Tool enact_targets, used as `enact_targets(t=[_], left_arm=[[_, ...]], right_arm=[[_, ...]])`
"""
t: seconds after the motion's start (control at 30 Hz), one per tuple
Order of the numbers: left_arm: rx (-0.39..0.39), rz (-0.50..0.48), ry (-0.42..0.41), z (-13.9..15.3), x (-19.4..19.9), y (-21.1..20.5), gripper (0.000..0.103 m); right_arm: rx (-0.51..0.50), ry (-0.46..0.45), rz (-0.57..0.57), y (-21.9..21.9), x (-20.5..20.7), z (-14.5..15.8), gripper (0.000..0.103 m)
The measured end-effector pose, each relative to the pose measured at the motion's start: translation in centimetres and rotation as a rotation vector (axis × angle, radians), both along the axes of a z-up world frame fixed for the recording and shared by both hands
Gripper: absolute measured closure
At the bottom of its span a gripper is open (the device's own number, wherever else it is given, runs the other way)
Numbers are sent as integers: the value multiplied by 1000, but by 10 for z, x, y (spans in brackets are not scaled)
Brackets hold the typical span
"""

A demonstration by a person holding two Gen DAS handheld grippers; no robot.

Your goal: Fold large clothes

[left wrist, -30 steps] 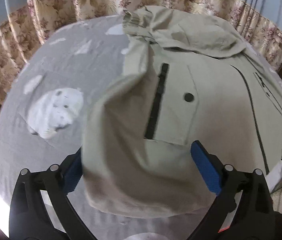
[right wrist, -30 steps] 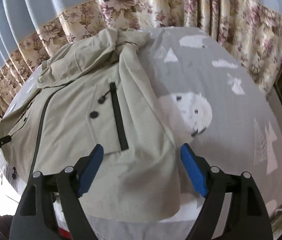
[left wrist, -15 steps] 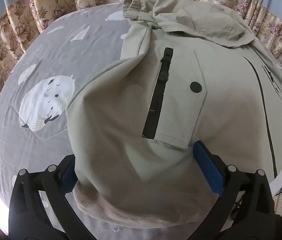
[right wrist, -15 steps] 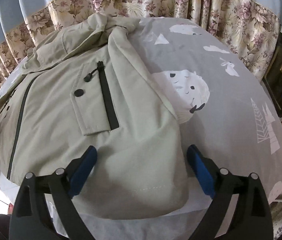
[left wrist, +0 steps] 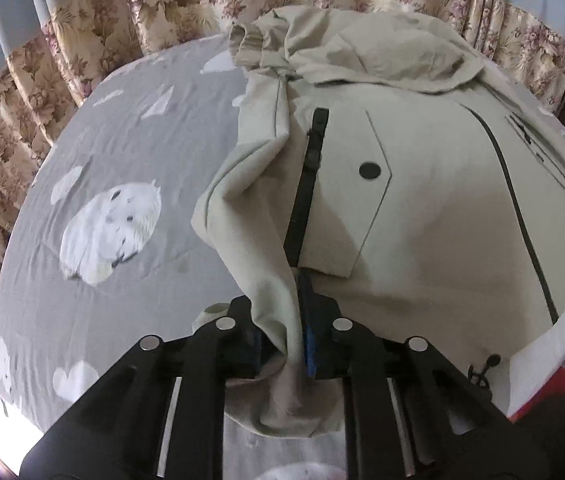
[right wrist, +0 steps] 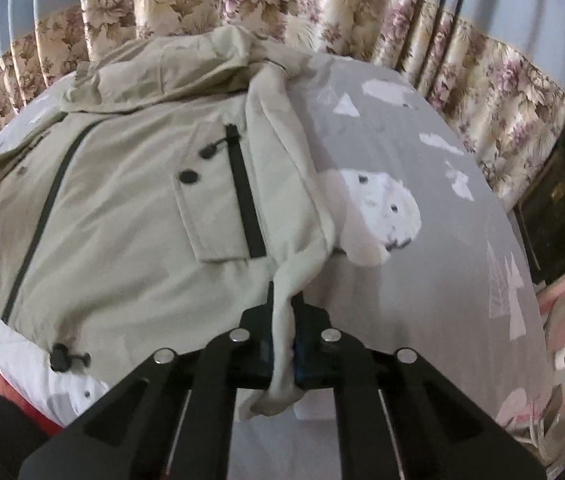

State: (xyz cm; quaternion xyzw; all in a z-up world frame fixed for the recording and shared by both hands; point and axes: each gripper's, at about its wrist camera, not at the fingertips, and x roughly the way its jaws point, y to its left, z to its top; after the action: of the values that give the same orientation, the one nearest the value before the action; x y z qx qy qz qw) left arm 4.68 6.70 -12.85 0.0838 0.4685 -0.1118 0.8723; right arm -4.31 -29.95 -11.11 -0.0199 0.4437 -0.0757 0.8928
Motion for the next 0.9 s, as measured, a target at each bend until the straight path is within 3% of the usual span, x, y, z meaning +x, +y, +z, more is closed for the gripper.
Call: enact_targets(t=[0.2, 0.33, 0.57, 0.73, 0.9], left_arm=[[-68, -23, -16, 24, 16, 2, 93], [-77, -84, -76, 58, 29, -5, 93], [-120, -117, -128, 107, 80, -11, 95], [-109, -87, -138, 120, 141, -11, 95], [-115, -34, -104, 121, 217, -6, 95]], right_arm=[[-47, -97, 68, 16, 15, 52, 97], [-85, -156, 118, 23, 35, 91, 97], [-84, -244, 171, 16, 100, 155, 97], [17, -194, 128, -15, 190, 164, 98], [52, -109, 69, -37, 282, 142, 98]])
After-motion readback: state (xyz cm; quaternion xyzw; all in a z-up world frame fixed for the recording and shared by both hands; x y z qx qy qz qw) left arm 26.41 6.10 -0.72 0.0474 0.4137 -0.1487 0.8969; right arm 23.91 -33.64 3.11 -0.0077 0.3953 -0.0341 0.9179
